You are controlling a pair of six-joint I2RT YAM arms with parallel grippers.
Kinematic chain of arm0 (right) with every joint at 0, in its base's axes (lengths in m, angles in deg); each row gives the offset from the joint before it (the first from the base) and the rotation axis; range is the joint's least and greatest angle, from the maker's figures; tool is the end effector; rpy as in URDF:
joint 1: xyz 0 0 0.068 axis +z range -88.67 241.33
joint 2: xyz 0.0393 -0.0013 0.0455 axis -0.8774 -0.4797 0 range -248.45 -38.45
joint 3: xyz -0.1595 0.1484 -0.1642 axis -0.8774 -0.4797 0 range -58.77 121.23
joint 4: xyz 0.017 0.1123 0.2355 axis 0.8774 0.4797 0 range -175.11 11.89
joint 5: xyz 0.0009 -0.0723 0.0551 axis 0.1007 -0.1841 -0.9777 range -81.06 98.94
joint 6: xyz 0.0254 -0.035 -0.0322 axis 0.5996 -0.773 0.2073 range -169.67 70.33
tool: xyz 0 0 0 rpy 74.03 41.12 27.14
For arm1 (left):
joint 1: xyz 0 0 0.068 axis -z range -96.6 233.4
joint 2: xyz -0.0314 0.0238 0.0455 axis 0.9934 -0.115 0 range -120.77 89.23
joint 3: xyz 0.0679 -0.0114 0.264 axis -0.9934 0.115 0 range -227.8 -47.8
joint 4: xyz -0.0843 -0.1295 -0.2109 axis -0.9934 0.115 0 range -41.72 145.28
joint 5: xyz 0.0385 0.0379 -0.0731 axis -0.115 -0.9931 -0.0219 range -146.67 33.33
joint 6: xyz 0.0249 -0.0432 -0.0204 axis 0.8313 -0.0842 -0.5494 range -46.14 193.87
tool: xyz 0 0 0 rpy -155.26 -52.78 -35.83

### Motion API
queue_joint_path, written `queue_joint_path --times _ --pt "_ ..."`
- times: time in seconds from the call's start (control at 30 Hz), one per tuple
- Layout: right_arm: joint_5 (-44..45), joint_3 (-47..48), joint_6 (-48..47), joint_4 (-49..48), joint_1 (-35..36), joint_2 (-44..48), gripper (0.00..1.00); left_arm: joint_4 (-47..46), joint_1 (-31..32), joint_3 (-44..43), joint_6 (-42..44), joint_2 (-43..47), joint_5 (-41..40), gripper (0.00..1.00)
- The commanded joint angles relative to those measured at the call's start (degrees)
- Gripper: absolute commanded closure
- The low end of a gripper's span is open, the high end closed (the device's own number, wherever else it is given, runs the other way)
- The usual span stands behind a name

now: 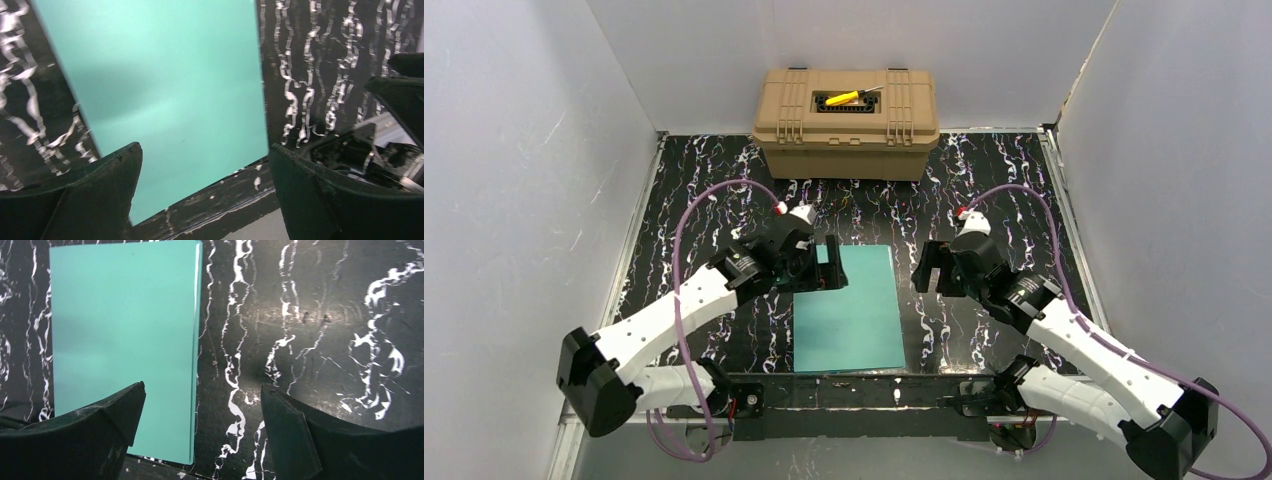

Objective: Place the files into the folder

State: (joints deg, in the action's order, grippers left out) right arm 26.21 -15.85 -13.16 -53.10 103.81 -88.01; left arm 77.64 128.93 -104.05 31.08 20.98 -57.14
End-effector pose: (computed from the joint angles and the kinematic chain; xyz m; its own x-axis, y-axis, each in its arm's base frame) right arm 0.1424 0.1160 0.2783 -0.6521 0.1732 -0.7381 -0.1067 0.9429 0.3155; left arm 0.1800 -0.1828 0.2941 -0.8215 -0.1328 -0.5546 0.2062 0.8376 -0.5060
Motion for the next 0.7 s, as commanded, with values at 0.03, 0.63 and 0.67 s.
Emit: queue_joint_path --times 0.03,0.63,0.67 --pt "-8.6 -1.4 -2.3 -6.5 0.0 -3.0 0.11 11.9 -1.7 3.5 -0.5 4.2 -8.8 0.03" --pt "-19.6 -11.8 5.5 -25.7 0.8 -18.1 0.12 -5.1 -13.0 21.7 -3.3 4.1 9.0 0.02" --pt "-19.6 -11.9 5.8 -26.3 0.8 -18.7 0.12 -5.8 -13.1 21.9 -3.4 3.0 9.5 0.02"
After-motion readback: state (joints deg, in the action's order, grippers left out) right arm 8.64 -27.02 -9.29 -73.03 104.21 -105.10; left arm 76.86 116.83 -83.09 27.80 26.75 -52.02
